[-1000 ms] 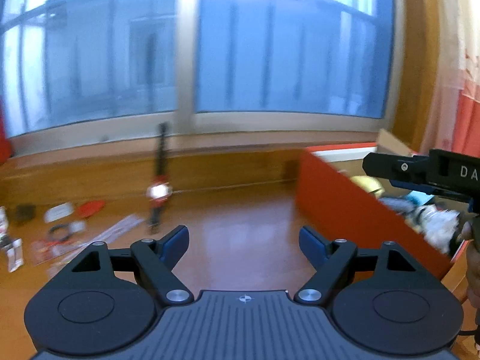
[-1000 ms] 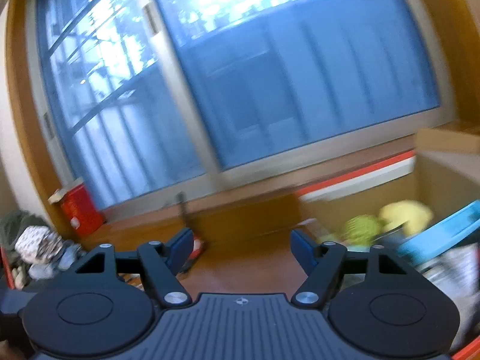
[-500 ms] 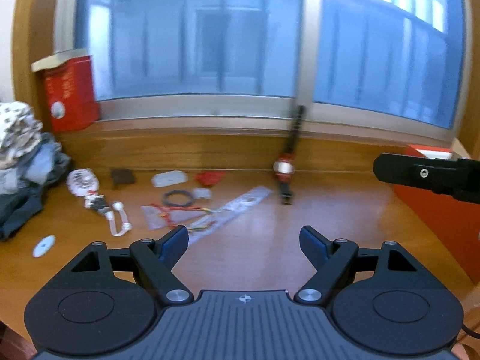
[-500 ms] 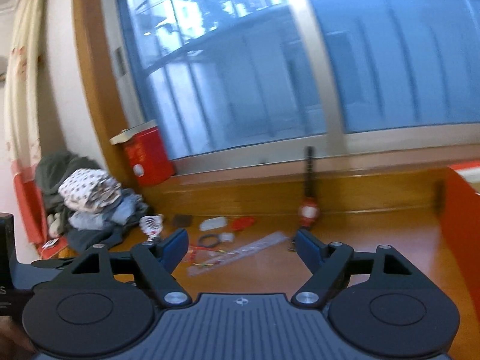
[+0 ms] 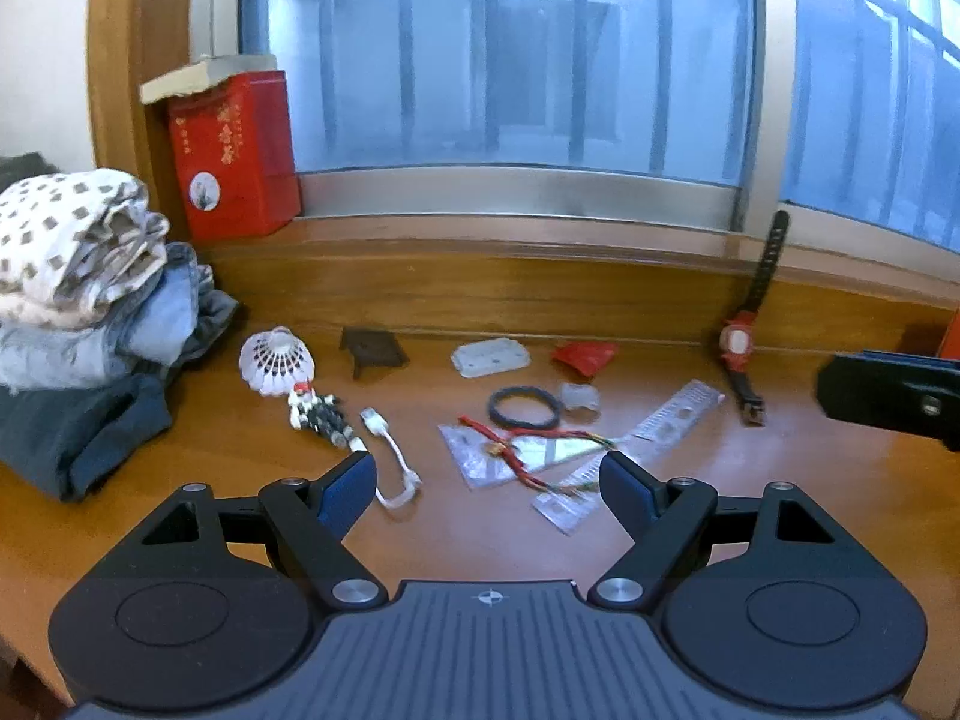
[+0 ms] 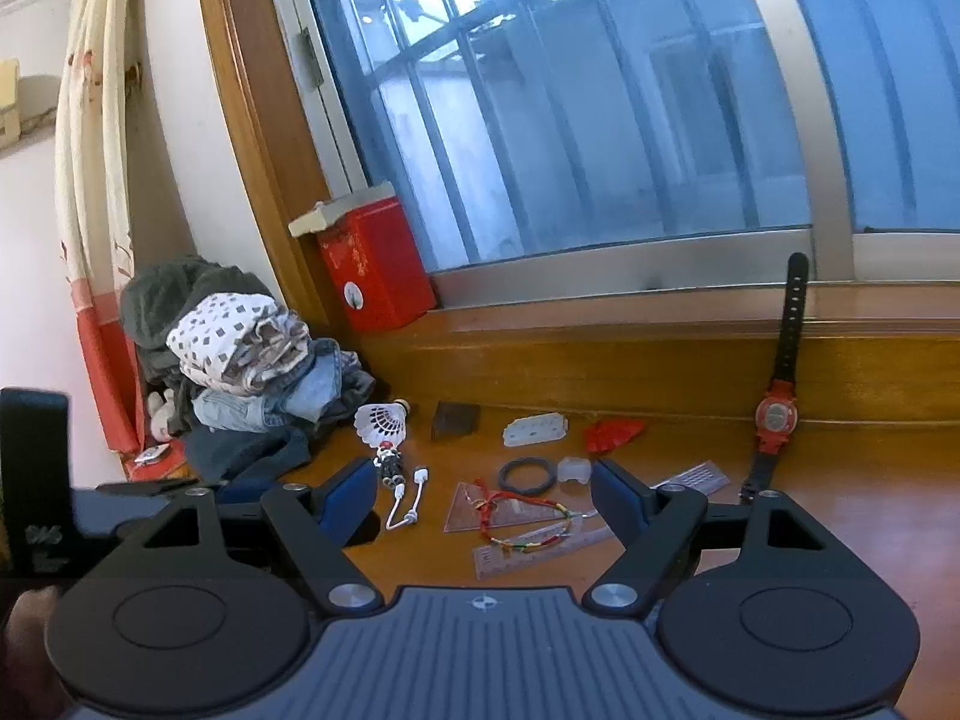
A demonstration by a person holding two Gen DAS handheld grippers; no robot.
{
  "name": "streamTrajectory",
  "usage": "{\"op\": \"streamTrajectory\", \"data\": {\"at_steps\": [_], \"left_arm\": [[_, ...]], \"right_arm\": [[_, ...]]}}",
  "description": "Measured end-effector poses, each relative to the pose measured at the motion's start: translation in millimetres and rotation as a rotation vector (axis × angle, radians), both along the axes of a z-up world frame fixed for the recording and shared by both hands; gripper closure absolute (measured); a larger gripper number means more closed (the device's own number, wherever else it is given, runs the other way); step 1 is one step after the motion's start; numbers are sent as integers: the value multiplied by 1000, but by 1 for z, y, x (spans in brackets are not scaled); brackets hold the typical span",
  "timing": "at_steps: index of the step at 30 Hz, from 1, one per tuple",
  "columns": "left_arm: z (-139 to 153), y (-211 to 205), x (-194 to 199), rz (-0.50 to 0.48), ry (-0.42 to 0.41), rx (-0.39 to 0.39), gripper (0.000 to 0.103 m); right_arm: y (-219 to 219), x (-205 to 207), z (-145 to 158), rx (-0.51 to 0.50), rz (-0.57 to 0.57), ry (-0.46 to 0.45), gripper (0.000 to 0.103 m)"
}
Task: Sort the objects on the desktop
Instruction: 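Move both open tools away from the box back toward the desk items, then grasp the black plastic tray with the left tool while the right tool grasps the grey metal block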
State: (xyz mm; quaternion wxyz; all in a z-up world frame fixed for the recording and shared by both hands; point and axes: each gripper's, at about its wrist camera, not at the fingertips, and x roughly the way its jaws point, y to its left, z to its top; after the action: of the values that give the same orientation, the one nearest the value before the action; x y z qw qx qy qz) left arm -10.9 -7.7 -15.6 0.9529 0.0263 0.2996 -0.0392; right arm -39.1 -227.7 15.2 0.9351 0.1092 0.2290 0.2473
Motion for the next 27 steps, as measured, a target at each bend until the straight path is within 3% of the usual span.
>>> {"op": "streamTrajectory", "data": {"at_steps": [7,12,21,27], "left_arm": [[-14,44,56,-129,44,7,21],[-28,70,95,-247,42,61,21],[-46,96,179,-443,41,149,21],[-61,101,224,-515,61,182,17]], "right_arm": [[39,13,-12,-5,-161,45,23],[77,21,-22,-33,-251,73,23],[118,52,-30,-56,-311,129,23],[130,75,-40,-45,-323,174,23]]}}
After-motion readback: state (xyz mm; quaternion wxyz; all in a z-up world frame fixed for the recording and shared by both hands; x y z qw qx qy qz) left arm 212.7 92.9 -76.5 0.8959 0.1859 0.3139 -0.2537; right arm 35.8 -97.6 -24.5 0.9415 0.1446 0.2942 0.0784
